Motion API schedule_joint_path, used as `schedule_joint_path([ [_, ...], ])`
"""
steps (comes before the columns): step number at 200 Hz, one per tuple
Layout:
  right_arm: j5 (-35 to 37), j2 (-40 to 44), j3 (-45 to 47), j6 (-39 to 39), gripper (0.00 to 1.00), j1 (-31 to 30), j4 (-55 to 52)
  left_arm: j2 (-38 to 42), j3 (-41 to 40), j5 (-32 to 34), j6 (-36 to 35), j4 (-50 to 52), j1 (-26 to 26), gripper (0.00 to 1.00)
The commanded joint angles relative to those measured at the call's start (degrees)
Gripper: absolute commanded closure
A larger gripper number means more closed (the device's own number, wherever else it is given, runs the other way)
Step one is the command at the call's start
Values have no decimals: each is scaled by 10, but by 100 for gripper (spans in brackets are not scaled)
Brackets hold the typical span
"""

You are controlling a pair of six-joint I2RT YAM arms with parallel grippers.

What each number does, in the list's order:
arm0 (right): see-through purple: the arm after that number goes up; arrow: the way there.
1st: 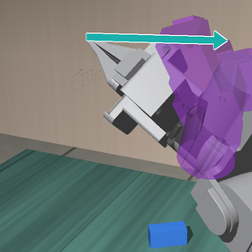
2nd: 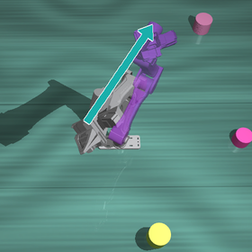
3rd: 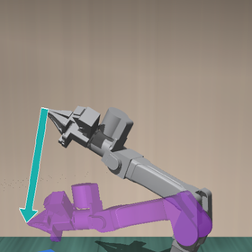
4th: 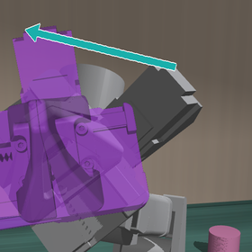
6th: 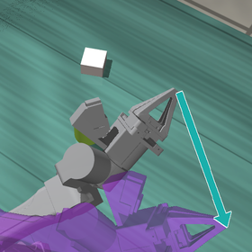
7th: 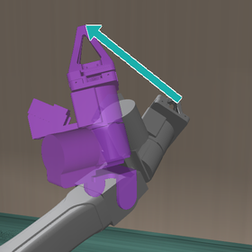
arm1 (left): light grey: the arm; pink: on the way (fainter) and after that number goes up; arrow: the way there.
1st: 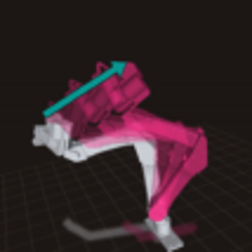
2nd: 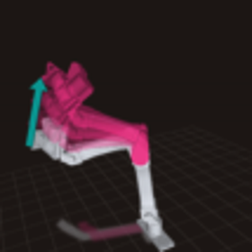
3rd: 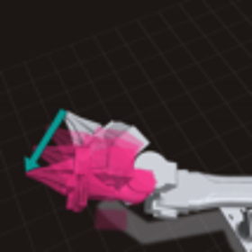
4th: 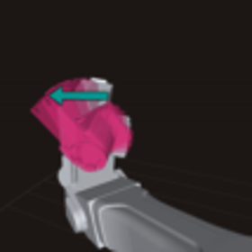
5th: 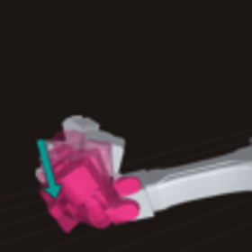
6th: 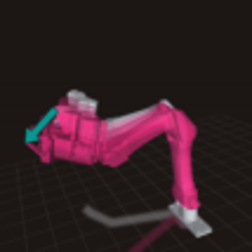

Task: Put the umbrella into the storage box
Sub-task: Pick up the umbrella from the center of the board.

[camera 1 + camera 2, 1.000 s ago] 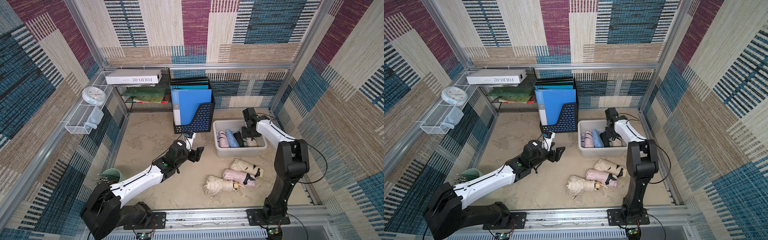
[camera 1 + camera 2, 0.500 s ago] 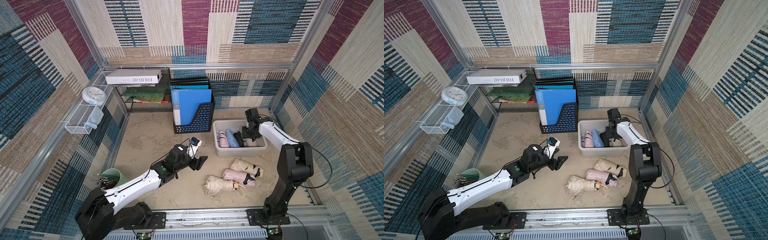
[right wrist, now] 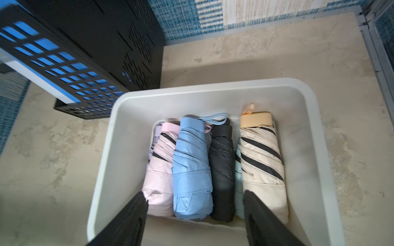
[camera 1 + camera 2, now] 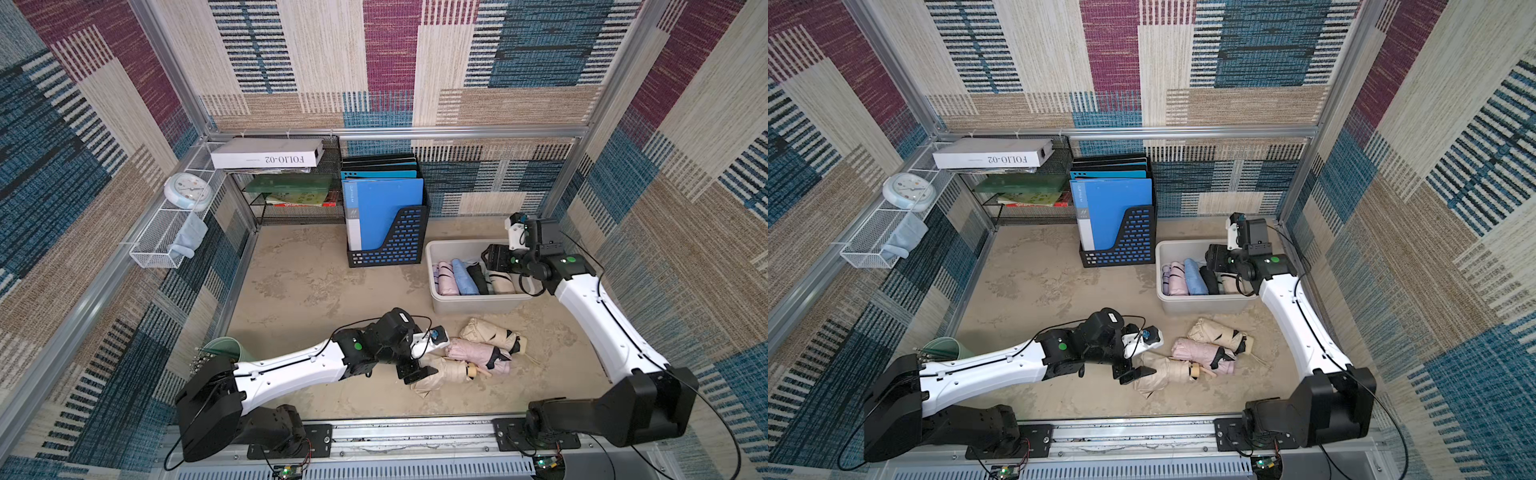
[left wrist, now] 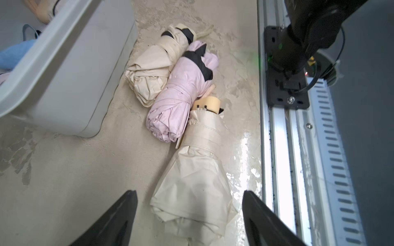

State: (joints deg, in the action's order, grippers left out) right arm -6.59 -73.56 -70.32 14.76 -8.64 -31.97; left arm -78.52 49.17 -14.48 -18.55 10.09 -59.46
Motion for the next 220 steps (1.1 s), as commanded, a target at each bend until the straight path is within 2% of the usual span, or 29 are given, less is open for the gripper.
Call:
schedule_joint_path([
  [1,-17,48,20,35,24,0,22,-29,25,28,-88,60,-21,18],
  [50,-5,131,46,54,22,0,0,-122,93,63,-131,134,-42,18],
  [74,-5,150,57,60,22,0,-3,-156,120,86,-140,159,-45,12],
  [118,-6,168,63,66,22,0,-9,-218,172,97,-152,208,-48,11],
  [174,-10,183,72,70,22,0,-9,-259,177,128,-154,207,-50,19],
  [198,-12,187,75,72,23,0,-9,-269,174,127,-154,201,-50,24],
  [220,-14,189,77,72,23,0,-7,-278,176,124,-156,208,-50,33],
])
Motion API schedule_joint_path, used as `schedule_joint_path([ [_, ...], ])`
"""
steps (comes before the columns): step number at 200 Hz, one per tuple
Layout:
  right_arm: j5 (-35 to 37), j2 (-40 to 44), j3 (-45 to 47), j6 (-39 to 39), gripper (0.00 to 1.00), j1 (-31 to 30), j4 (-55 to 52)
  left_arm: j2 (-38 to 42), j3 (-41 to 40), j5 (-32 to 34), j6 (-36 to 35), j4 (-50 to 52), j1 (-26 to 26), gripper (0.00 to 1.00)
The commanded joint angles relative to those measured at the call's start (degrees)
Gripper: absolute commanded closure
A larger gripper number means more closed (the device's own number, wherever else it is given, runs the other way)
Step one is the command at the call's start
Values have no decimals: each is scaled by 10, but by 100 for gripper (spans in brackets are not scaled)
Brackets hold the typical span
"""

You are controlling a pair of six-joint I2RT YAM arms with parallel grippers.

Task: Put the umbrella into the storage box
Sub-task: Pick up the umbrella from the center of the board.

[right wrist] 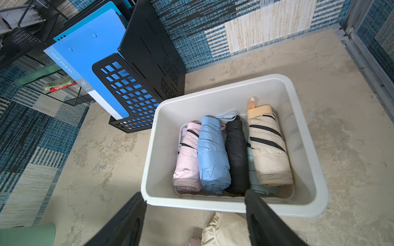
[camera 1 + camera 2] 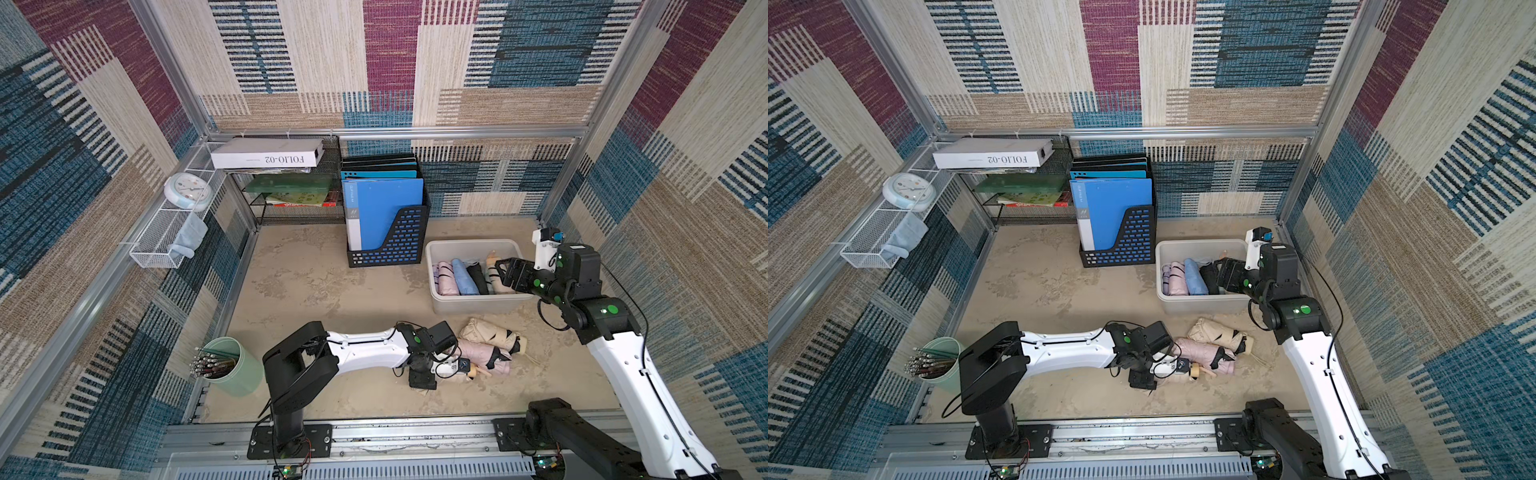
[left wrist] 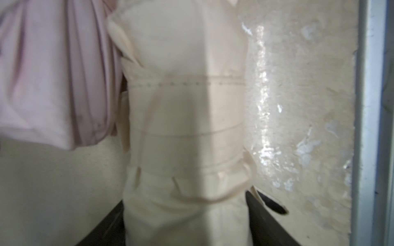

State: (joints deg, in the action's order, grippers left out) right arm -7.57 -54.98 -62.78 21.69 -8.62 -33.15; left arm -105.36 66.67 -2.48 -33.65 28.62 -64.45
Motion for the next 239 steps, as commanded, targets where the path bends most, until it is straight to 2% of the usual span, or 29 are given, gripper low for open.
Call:
schedule_joint_path([
  [1,-4,3,1,3,23,0,5,-10,1,4,-5,23,0,34],
  [80,-21,1,-4,7,23,0,12,18,-2,2,26,51,0,77],
  [138,-49,-18,-30,-3,23,0,4,126,-49,-6,133,15,2,100],
  [185,-75,-17,-43,3,24,0,13,221,-74,-17,252,-72,20,100],
  [239,-137,-9,-38,33,24,-2,35,301,-105,-36,409,-233,82,100],
])
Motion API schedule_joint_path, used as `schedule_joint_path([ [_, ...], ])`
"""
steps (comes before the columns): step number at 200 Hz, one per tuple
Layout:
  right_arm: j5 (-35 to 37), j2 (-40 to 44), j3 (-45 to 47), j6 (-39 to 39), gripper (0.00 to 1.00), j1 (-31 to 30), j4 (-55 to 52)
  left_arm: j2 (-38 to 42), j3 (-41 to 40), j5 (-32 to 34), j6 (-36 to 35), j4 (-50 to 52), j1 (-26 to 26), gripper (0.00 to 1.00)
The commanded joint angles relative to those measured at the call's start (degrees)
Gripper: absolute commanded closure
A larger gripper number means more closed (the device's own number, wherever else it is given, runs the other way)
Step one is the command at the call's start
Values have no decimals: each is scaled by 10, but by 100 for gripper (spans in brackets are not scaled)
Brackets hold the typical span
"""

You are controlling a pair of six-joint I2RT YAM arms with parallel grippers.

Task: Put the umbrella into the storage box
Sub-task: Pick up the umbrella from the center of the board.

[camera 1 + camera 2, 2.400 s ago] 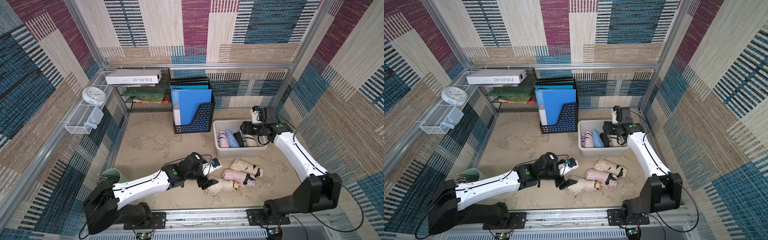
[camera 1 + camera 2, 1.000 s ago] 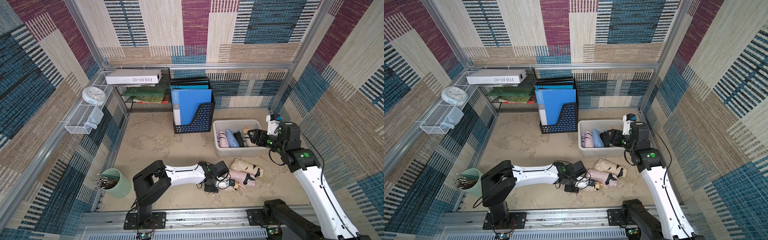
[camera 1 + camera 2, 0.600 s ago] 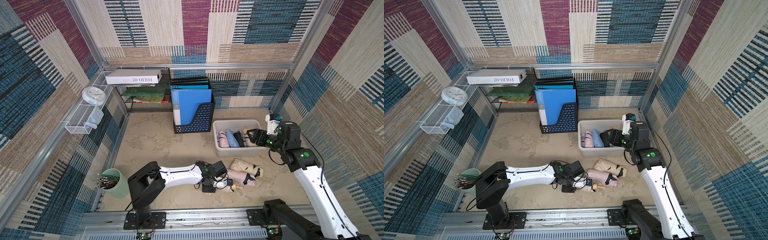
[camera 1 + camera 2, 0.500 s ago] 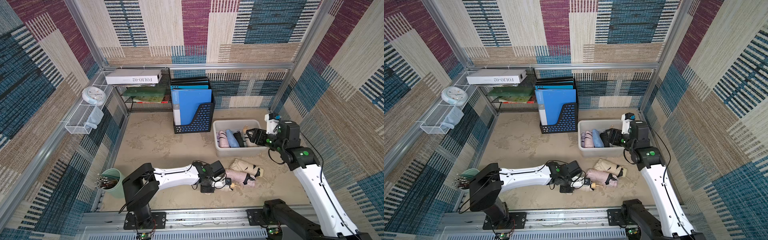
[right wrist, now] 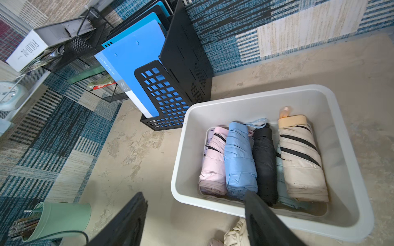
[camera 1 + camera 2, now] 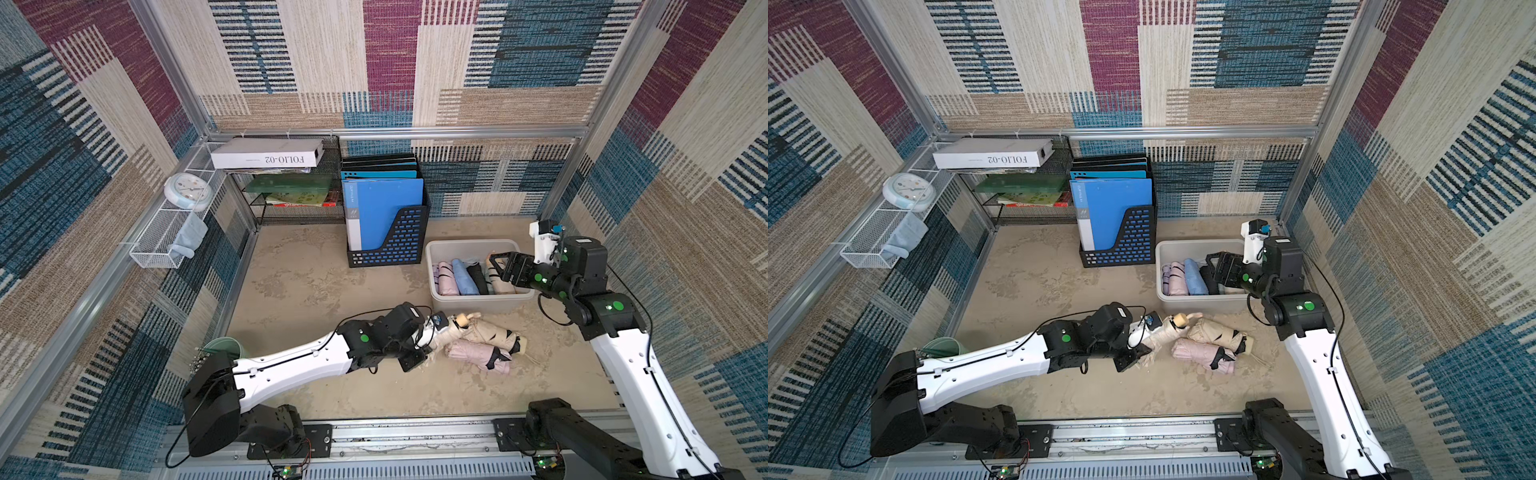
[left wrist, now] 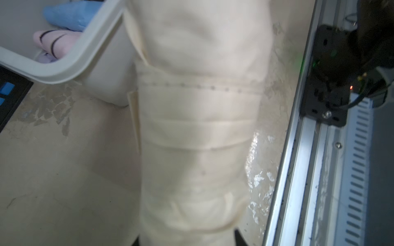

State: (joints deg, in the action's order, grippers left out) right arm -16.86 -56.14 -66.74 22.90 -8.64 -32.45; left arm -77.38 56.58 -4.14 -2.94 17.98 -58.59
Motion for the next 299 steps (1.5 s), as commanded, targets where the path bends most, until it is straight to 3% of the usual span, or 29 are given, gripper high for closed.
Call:
schedule_joint_path([
  [1,-46,2,2,22,24,-1,30,22,-4,-20,105,-129,25,100],
  [42,-94,-1,27,74,23,-27,83,51,-38,-32,236,-264,94,100],
  [103,-60,-56,15,64,19,-167,119,27,-59,-51,345,-383,155,100],
  [176,-59,-108,-14,31,12,-252,160,-5,-57,-89,386,-448,179,100],
  [228,15,-157,-30,83,12,-262,177,-19,-54,-127,386,-462,178,100],
  [299,55,-222,-63,94,15,-277,195,-20,-54,-147,371,-462,178,100],
])
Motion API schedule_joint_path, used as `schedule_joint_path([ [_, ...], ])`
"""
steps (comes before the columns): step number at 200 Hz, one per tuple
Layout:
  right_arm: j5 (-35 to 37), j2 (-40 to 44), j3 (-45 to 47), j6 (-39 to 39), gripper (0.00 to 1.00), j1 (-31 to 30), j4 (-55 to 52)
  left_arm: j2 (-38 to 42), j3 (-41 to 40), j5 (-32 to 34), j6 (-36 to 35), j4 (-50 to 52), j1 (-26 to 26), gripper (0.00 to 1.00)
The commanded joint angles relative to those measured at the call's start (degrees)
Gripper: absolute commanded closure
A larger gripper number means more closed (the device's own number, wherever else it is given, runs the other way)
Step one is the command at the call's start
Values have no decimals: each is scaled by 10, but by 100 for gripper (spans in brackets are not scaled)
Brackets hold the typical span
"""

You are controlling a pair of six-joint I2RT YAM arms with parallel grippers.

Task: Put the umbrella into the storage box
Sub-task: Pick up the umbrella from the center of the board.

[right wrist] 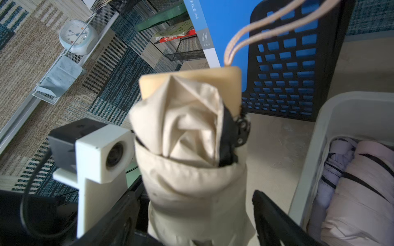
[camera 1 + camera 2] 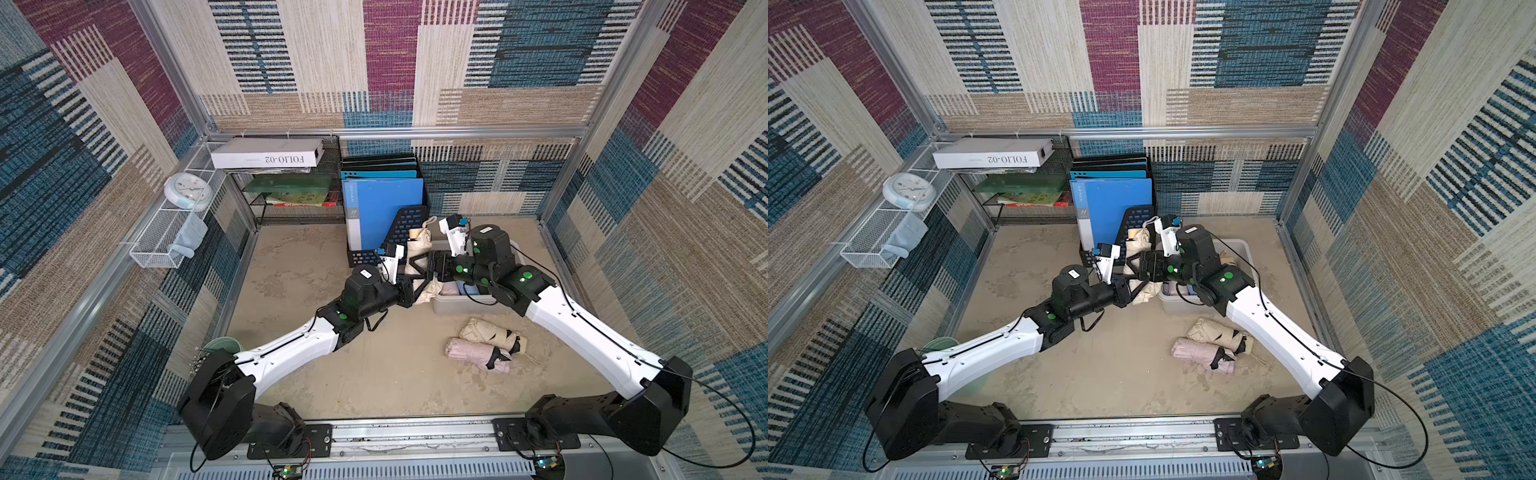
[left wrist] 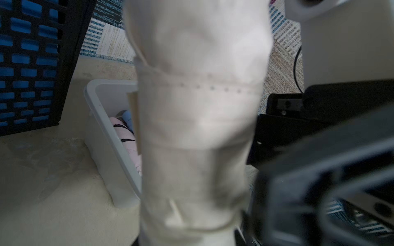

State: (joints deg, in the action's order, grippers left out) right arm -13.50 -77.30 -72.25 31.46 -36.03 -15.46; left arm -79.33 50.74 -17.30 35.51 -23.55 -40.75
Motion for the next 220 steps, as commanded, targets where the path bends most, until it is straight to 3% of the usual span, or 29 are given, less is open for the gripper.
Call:
schedule_joint_path([
  [1,22,-11,-9,9,15,-3,25,-1,5,-15,-14,-47,-1,100],
  [77,30,-49,-7,47,31,-15,50,-7,17,-1,-32,-7,-2,100],
  [137,18,-84,-18,68,46,-17,59,-8,53,25,-112,75,-24,99],
  [175,25,-78,-17,74,59,-17,56,-2,52,44,-123,81,-31,60],
  [220,48,-61,-1,64,65,-16,54,14,51,63,-137,93,-32,25],
])
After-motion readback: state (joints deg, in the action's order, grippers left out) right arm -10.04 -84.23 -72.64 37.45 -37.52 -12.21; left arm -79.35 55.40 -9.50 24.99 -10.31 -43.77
